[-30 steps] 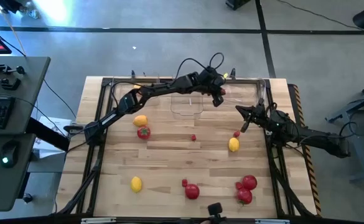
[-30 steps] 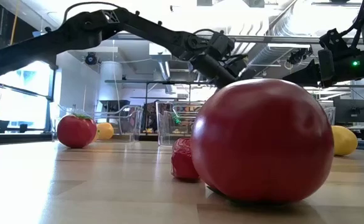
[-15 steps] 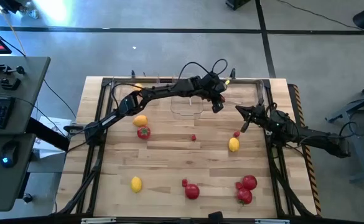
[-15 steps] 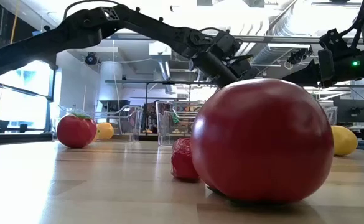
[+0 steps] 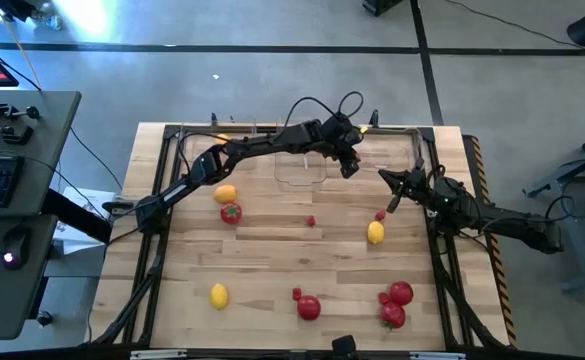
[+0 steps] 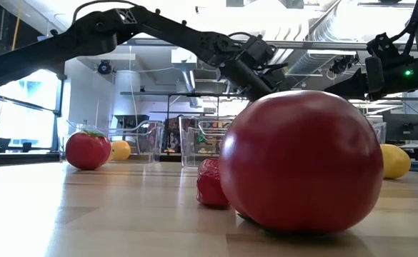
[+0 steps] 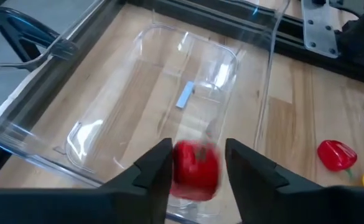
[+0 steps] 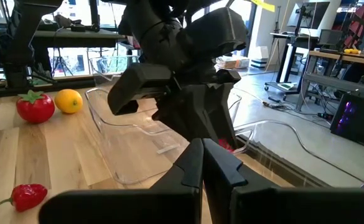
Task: Sort produce into baskets
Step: Put the chili pepper into the right transparent bin, then put the tomato into the middle transparent bin
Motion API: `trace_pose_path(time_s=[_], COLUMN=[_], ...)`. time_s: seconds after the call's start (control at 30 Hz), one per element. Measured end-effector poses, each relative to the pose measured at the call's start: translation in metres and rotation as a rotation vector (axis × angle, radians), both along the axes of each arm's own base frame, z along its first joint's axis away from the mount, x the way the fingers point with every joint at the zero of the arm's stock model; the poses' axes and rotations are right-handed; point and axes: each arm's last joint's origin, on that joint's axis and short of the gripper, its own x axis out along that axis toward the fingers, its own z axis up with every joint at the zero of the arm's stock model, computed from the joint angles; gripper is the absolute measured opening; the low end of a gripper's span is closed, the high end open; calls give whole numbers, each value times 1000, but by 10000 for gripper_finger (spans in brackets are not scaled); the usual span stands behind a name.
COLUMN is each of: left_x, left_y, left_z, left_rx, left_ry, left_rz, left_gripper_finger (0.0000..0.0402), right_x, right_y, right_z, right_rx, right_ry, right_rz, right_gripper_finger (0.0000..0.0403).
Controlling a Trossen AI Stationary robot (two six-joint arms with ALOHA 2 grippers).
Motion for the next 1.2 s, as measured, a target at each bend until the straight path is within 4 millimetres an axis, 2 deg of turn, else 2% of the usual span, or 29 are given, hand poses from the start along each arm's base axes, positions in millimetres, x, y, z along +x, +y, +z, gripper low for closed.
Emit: trace_pose_path(time_s=[0.23, 0.37, 0.47, 0.57, 0.67, 0.73, 1.0, 1.2], left_x=[0, 0, -1, -1, 2, 4, 11, 23], left_y=[-1, -1, -3, -8, -14, -18, -31, -43], left_z=[0, 0, 7, 22, 28, 29, 41, 37], left_rx=[10, 38, 78, 130, 156, 164, 247, 257], left_ry=[0, 6, 4, -27, -59, -71, -164, -301], left_rz=[-23, -55, -88, -124, -143, -145, -105, -98], left_gripper_finger=[180, 179, 149, 96, 34, 9, 12, 1], right_x=[0, 0, 0, 0, 0, 0, 0, 0], right_y=[0, 0, 0, 0, 0, 0, 0, 0], right_z=[0, 0, 0, 0, 0, 0, 0, 0], right_rx=[0, 0, 0, 0, 0, 0, 0, 0], right_ry=[0, 0, 0, 0, 0, 0, 0, 0], right_rz=[0, 0, 0, 0, 0, 0, 0, 0], right_gripper_finger=[0, 0, 0, 0, 0, 0, 0, 0])
